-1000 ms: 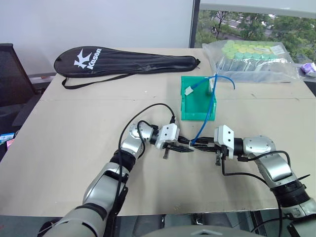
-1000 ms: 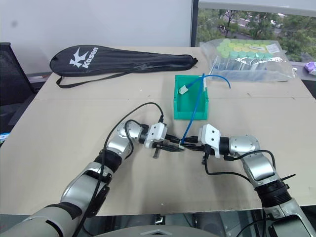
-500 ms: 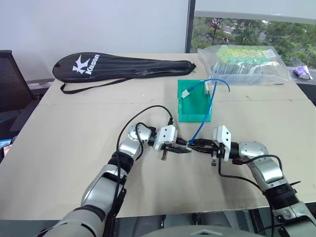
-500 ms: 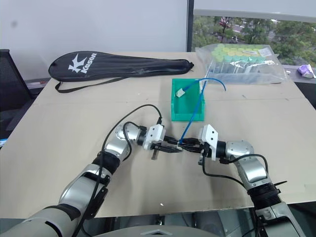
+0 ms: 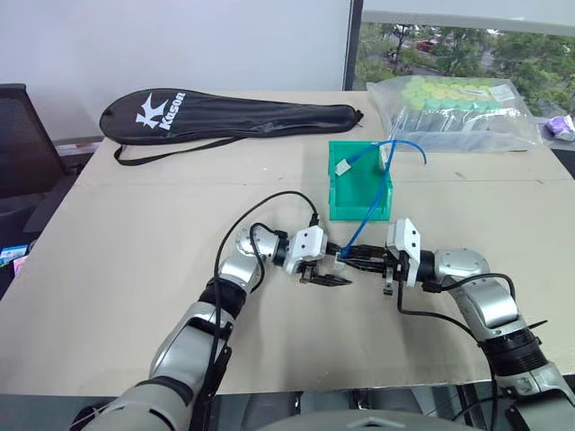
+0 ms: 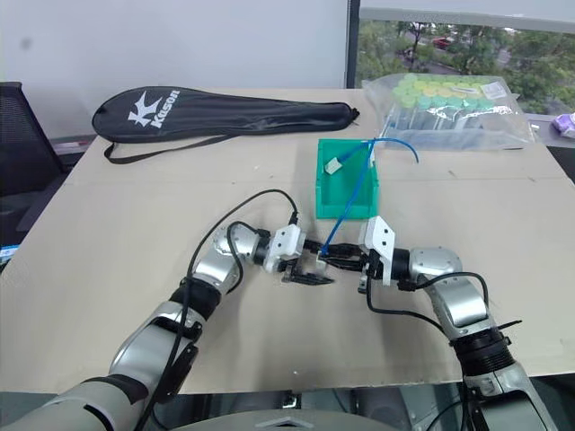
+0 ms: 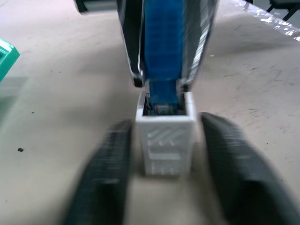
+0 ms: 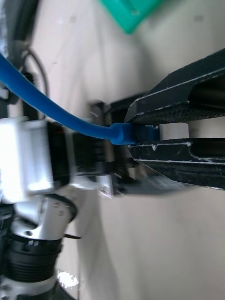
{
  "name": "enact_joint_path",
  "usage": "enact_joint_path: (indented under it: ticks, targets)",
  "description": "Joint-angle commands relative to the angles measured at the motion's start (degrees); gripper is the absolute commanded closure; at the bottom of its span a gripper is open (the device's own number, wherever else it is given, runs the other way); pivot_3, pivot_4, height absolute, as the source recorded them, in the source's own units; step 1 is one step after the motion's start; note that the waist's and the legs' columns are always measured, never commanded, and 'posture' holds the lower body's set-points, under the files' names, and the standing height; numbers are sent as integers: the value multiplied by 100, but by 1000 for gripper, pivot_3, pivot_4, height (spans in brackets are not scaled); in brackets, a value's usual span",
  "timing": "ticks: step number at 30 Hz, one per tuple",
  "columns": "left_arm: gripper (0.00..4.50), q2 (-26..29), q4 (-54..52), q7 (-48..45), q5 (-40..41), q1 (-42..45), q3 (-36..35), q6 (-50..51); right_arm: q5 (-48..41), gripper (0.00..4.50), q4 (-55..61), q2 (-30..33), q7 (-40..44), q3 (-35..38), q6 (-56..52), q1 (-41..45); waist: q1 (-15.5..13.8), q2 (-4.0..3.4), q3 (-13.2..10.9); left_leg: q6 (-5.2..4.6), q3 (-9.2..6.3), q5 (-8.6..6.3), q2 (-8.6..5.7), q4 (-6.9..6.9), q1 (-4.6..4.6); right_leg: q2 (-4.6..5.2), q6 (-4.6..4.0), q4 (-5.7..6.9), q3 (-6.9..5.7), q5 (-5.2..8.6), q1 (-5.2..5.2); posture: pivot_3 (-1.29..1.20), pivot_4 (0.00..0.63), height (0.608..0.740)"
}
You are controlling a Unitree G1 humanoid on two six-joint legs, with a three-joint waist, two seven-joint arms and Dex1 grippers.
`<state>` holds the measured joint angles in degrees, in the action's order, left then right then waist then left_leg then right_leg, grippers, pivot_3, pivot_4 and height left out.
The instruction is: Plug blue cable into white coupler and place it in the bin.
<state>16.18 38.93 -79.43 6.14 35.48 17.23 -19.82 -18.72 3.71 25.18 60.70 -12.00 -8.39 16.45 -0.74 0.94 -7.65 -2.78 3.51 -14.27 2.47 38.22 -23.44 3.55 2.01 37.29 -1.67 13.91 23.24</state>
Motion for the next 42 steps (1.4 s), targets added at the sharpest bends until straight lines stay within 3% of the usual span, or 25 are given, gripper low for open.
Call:
enact_joint_path:
  ticks: [1,7,16,20,28,29,30,31,32,38,42]
  targets:
    - [1306,237,-728,56,63,-480,-7,573,-105,4500,257,7,-62,178,64,67,6,0,0,0,1,0,-2,0,-9,0,3,0,1,-1,9,0,150,740]
    - [1306,843,-2417,325,590,-1270,-416,1773,-338,4500,639,160,-71,315,-177,36,84,-11,-17,0,-3,0,9,-2,-30,-14,6,9,2,-3,34,0,150,740]
    - [1306,1222,-5605,2636,1387,-2063,-1522,5054,-1299,4500,696,323,-754,924,-2273,1235,116,-9,-96,2,-12,1,26,7,-28,-21,4,26,3,-3,33,0,150,740]
    - [1306,938,-6931,4000,1882,-1794,-2030,6772,-810,4500,-883,362,-940,825,-2631,2655,121,-3,-125,2,-6,1,16,4,-33,-18,6,21,9,-4,36,0,150,740]
    - [1306,916,-7322,5044,2003,-973,-2248,7998,141,4500,-3978,-87,-769,541,-1913,4326,131,5,-134,2,-11,2,-8,-3,-34,-26,6,23,8,-4,40,0,150,740]
    - [1183,998,-7325,5050,2015,-919,-2231,8068,233,3704,-4270,-130,-786,561,-1770,4460,129,5,-135,3,-11,2,-8,-3,-36,-26,7,23,7,-4,41,0,150,740]
    - [1183,1088,-7324,5047,2020,-892,-2208,8108,305,3509,-4514,-172,-819,600,-1633,4583,132,4,-136,4,-11,3,-8,-4,-41,-25,7,22,6,-4,43,0,150,740]
    - [1183,1137,-7316,5049,2036,-879,-2218,8138,341,2869,-4703,-214,-909,681,-1492,4702,140,4,-137,6,-8,3,-9,-9,-41,-22,7,16,9,-4,44,0,150,740]
    - [1183,1176,-7311,5056,2052,-871,-2224,8162,367,2720,-4880,-247,-1026,779,-1357,4819,143,5,-137,18,-4,10,-9,-14,-41,-20,7,9,13,-5,44,0,150,740]
    - [1183,1292,-7347,5125,2191,-896,-2183,8208,648,39,-5083,-7,-1555,1107,-755,4941,139,3,-152,32,2,19,-7,-20,-41,-5,8,7,15,-5,47,0,150,740]
    - [1183,1414,-7429,5118,2266,-1013,-2262,8173,333,39,-3712,534,-977,1312,-1212,4081,75,6,-154,33,-3,19,-13,-23,-44,9,11,1,11,-3,43,0,150,740]
